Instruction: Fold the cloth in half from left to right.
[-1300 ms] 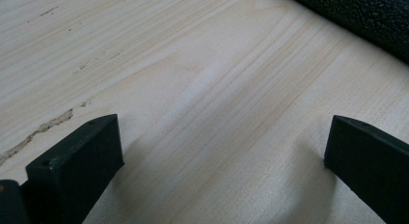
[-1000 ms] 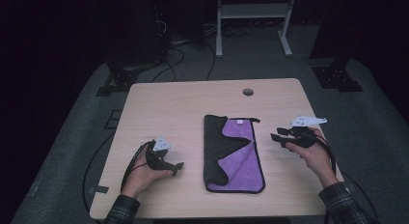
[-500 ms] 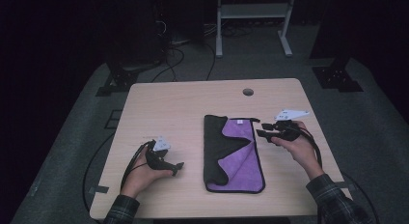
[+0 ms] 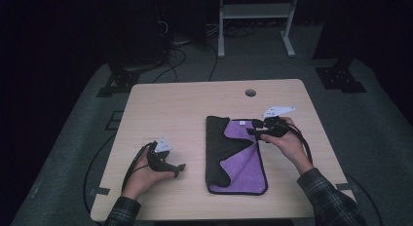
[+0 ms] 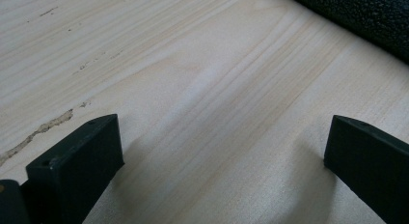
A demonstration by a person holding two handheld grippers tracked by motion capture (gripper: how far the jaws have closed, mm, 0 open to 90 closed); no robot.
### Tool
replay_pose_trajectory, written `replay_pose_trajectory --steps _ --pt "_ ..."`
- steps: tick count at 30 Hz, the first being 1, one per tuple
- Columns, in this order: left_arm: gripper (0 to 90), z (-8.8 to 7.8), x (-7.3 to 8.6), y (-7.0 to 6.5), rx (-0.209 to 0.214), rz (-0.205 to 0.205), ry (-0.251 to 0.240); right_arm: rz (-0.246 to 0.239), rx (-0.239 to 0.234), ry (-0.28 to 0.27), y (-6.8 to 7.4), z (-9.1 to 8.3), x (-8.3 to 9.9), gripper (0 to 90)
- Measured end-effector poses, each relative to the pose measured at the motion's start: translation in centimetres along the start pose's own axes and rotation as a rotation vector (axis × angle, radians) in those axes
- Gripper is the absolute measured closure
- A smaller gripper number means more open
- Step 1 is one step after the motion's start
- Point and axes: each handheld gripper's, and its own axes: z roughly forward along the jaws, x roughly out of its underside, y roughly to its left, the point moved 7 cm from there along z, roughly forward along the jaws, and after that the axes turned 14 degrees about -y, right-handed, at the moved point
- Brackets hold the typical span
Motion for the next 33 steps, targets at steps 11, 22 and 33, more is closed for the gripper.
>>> replay_pose_trajectory --steps 11,22,33 --pt "0.0 0.0 0.0 0.0 0.0 0.005 0.002 -0.016 -0.053 0.017 1.4 3.6 -0.6 60.1" --pt "0.0 0.0 0.0 0.0 0.0 0.003 0.002 -0.043 -0.093 0.07 3.4 6.8 0.3 60.7" --pt "0.0 0.0 0.0 0.0 -0.001 0.003 0.002 -0.083 -0.097 0.13 4.0 8.9 2.3 62.6"
